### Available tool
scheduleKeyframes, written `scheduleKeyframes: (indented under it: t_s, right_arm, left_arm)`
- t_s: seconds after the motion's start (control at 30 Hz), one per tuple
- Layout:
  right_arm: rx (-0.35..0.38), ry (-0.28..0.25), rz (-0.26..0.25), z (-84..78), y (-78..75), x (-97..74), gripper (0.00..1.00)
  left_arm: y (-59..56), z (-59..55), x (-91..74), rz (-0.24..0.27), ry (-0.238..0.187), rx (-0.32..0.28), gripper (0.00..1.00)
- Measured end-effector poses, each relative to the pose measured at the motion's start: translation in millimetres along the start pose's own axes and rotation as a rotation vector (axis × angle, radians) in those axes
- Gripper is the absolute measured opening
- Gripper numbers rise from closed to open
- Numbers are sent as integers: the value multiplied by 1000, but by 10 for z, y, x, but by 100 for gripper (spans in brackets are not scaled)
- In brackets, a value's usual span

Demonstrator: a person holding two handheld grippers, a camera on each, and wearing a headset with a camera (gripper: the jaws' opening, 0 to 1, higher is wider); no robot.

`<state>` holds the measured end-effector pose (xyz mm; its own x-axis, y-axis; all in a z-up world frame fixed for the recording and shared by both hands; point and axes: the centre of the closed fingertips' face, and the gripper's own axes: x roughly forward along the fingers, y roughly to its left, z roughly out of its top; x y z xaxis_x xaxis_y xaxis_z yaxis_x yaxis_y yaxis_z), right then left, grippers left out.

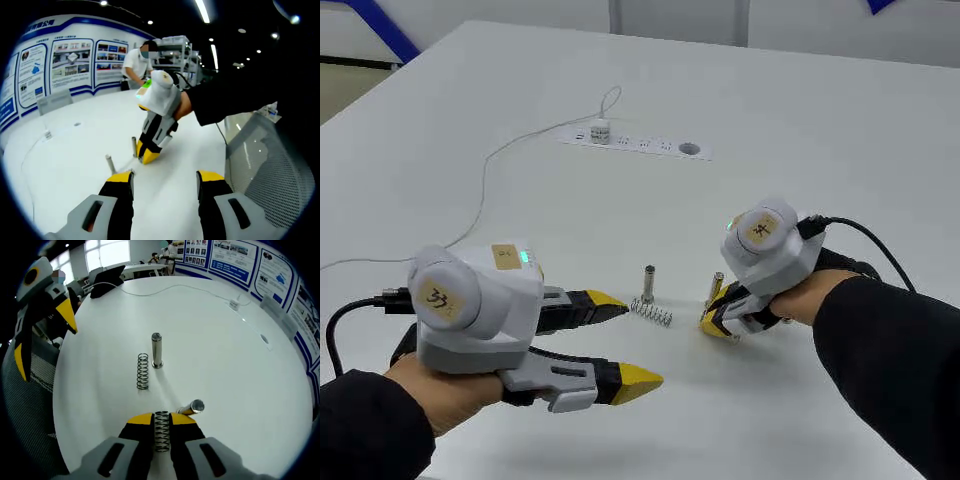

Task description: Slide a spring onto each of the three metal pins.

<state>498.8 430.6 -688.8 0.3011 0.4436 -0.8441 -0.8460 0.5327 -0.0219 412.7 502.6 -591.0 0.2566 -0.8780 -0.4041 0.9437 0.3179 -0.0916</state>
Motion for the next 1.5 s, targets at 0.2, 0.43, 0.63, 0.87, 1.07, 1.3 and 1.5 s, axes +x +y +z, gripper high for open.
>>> scheduleKeyframes:
  t_s: [0.2, 0.43, 0.63, 0.87, 1.07, 1.3, 1.5]
  right_arm:
    - [-8, -2, -7, 4, 24, -24, 12]
    - [-16, -52, -16, 90, 112, -163, 12]
    - [21, -154, -29, 217, 191, -381, 11]
    - [102, -333, 14, 538, 364, -699, 11]
    - [162, -493, 90, 883, 544, -990, 11]
    - [214, -641, 217, 1198, 757, -1250, 11]
    - [202, -698, 276, 1312, 900, -1360, 11]
  left_arm:
    - [3, 2, -6, 3, -2, -1, 51]
    - [-10, 3, 10, -2, -2, 0, 51]
    - [-19, 17, 28, -7, -1, 5, 51]
    - [-18, 49, 54, -5, -2, 5, 49]
    - [-20, 191, 66, -8, -48, -41, 45]
    - [6, 449, 53, -16, -160, -155, 40]
    - [22, 661, -31, -45, -270, -253, 35]
